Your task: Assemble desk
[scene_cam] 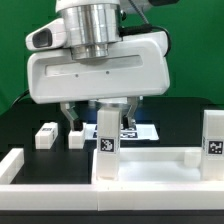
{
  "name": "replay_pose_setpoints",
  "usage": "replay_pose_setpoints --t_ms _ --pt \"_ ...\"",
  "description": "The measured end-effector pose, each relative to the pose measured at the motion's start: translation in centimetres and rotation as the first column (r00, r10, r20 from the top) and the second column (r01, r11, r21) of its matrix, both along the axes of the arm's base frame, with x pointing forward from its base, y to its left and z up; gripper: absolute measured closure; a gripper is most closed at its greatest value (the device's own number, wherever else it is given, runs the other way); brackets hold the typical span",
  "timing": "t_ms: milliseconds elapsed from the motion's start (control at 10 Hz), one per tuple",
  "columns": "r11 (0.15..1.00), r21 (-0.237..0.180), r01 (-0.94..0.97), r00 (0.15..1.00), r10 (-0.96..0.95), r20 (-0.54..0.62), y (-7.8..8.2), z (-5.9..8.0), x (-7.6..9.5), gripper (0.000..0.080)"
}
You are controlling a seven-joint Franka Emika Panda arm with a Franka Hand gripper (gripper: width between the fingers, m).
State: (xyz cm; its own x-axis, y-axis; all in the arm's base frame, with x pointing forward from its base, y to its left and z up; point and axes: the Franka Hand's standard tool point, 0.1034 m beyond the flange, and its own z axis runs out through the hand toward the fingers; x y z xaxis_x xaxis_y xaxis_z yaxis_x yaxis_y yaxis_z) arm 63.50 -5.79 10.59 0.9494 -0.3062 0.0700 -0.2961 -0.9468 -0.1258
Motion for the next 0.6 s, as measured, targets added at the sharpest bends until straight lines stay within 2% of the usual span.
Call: replay_pose_setpoints --t_ms 100,200,300,400,500,600 --pt "0.998 0.007 0.069 0.998 -0.068 -0.008 0.1 0.01 0.01 0.015" --pt "0.998 0.005 0.062 0.998 -0.062 -0.007 0.03 0.02 0.01 0.0241" --pt "0.993 0.012 0.119 0.993 -0.119 -0.012 0.07 0.01 0.02 0.0241" --pt "0.981 0.019 0.191 0.982 -0.19 -0.021 0.08 0.01 0.02 0.0415" --pt "0.974 0.021 0.226 0.974 -0.225 -0.025 0.07 0.0 0.02 0.0511" --pt "0.947 0.028 0.32 0.947 -0.319 -0.037 0.0 -0.01 0.02 0.0511"
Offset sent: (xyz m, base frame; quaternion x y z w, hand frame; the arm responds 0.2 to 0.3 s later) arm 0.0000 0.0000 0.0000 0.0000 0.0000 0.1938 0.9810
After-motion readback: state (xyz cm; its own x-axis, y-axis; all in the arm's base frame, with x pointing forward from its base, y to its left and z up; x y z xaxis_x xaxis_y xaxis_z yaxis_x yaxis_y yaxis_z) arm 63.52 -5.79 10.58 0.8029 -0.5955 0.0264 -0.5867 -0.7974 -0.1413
